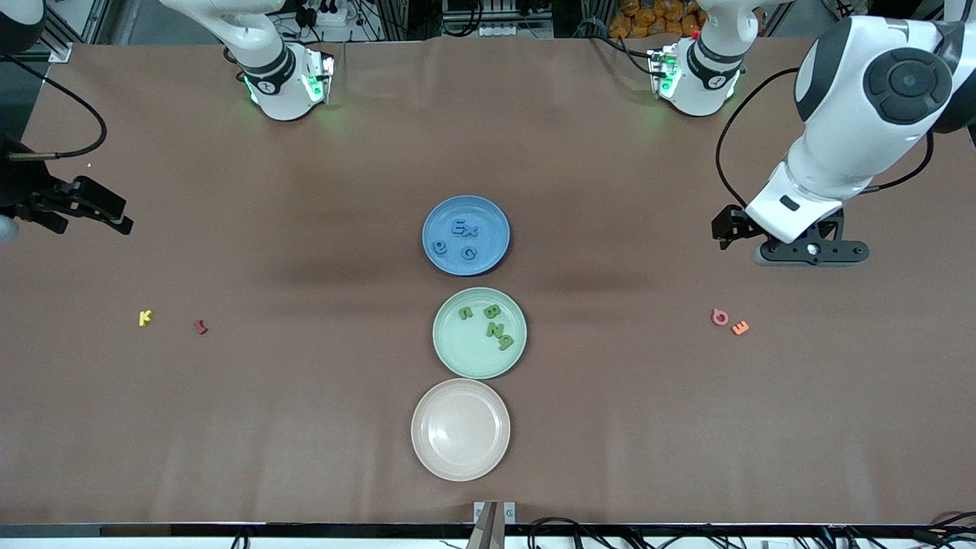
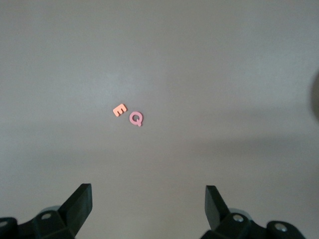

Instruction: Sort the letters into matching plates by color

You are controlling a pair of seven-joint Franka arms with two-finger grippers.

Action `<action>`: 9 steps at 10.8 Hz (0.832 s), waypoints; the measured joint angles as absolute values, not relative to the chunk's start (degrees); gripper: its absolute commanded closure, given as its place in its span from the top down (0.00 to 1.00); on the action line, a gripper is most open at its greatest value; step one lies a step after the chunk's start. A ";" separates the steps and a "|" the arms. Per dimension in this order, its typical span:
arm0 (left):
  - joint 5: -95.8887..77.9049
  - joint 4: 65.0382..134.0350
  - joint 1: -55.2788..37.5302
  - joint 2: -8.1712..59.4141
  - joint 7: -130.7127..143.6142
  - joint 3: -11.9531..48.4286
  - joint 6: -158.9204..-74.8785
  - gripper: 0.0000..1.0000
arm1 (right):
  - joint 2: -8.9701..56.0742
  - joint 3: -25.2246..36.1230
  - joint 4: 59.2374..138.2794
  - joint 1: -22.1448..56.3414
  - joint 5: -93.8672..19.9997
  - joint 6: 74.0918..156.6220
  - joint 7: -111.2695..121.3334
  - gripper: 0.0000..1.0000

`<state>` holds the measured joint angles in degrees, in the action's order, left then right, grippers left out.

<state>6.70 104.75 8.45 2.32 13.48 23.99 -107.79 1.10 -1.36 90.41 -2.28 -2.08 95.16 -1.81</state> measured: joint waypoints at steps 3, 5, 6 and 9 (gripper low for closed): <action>6.52 102.67 -4.33 1.71 13.48 12.25 -106.92 1.00 | 1.25 -0.98 90.04 -2.29 -2.08 95.16 -1.81 1.00; 5.05 102.19 -4.95 -0.34 10.76 10.86 -103.28 1.00 | 1.46 -0.89 89.75 -2.29 -2.08 95.12 -1.81 1.00; 3.02 102.11 -4.95 -2.10 7.82 9.54 -101.69 1.00 | 1.71 -0.89 89.53 -2.29 -2.08 95.12 -1.81 1.00; -0.04 101.65 -5.44 -6.42 3.39 7.05 -100.55 1.00 | 2.09 -0.88 89.07 -2.29 -2.08 95.12 -1.81 1.00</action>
